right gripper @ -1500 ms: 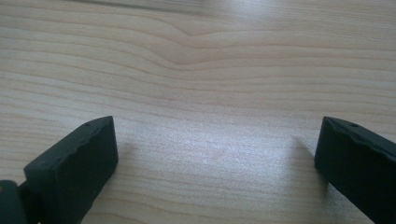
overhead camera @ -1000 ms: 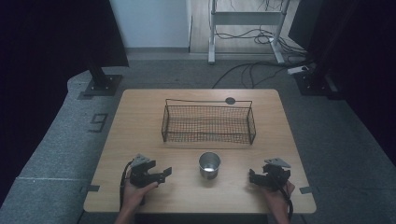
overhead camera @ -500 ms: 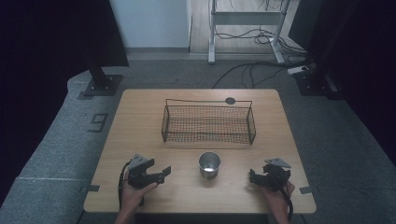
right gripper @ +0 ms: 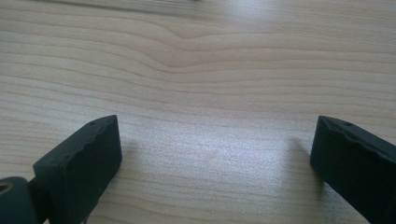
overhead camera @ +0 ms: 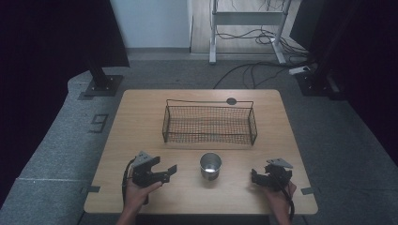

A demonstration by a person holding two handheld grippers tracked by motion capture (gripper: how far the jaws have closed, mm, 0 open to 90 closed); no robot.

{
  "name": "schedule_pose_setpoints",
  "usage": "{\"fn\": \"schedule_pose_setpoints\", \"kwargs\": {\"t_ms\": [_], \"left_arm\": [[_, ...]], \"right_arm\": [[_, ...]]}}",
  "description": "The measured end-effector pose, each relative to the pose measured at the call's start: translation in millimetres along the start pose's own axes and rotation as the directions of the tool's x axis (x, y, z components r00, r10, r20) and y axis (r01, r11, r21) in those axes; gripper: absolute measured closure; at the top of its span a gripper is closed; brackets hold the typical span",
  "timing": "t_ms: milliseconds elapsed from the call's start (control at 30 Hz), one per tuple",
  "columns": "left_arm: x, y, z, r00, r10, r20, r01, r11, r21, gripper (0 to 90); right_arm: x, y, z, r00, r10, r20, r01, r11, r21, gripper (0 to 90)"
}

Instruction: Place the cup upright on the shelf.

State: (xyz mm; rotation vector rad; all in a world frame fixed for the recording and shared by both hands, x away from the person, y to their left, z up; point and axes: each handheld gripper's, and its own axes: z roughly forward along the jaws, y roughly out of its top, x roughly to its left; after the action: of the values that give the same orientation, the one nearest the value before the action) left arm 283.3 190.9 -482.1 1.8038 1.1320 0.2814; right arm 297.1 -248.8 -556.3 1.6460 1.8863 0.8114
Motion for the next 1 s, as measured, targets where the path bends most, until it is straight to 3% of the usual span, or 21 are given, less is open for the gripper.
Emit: {"fn": "schedule_pose_setpoints", "kwargs": {"t_ms": [1000], "left_arm": [[-31.3, 25.8, 20.8, 0.9974, 0.053, 0.049, -0.054, 0.9985, 0.012, 14.8]], "right_arm": [[-0.7, 0.4, 0.4, 1.0, 0.0, 0.001, 0.0, 1.0, -0.002, 2.4]]}}
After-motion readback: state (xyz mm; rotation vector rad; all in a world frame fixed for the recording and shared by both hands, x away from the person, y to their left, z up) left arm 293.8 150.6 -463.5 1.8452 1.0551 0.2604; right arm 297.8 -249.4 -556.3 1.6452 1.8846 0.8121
